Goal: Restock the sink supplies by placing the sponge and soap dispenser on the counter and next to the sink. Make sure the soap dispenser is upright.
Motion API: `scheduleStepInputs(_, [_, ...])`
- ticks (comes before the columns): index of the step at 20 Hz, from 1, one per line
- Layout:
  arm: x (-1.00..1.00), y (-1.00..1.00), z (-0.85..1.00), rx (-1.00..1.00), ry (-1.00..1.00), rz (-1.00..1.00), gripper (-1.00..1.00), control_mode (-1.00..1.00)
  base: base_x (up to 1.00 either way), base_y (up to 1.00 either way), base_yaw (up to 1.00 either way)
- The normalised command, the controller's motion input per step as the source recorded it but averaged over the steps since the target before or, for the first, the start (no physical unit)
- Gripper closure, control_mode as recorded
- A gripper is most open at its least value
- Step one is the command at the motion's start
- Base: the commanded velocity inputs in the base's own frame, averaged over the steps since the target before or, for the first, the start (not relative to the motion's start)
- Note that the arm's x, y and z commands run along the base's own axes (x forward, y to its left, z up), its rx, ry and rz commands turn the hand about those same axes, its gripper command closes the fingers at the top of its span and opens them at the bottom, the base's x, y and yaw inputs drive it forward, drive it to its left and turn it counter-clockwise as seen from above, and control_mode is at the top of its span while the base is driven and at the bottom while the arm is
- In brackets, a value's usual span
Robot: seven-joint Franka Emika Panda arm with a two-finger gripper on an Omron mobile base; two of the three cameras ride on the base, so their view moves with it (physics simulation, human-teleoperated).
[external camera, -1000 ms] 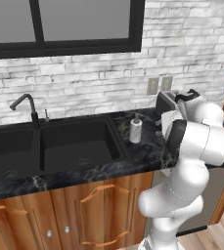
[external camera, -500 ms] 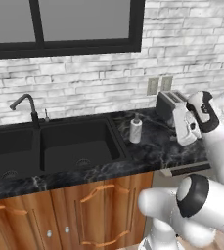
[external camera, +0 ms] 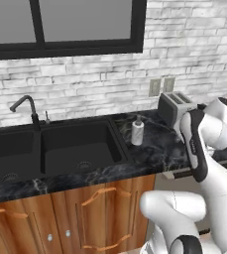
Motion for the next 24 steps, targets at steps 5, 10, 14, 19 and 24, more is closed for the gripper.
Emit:
scheduleStepInputs(5, [-0.67,-0.02,0.0,-0.46,0.0,0.36,-1.0,-1.0,0.0,0.0,0.0])
scheduleStepInputs(10, [-0.34,0.23,-0.04,-0.34,0.03,0.37,-1.0,-1.0,0.0,0.0,0.0])
scheduleStepInputs(14, [0.0,0.69,-0.2,-0.25,0.16,0.36,-1.0,-1.0,0.0,0.0,0.0])
scheduleStepInputs(19, [0.0,0.16,-0.16,-0.07,0.02,0.08,-1.0,-1.0,0.0,0.0,0.0])
scheduleStepInputs(24, [-0.07,0.0,0.0,0.0,-0.01,0.0,-1.0,1.0,-0.51,0.0,-0.32])
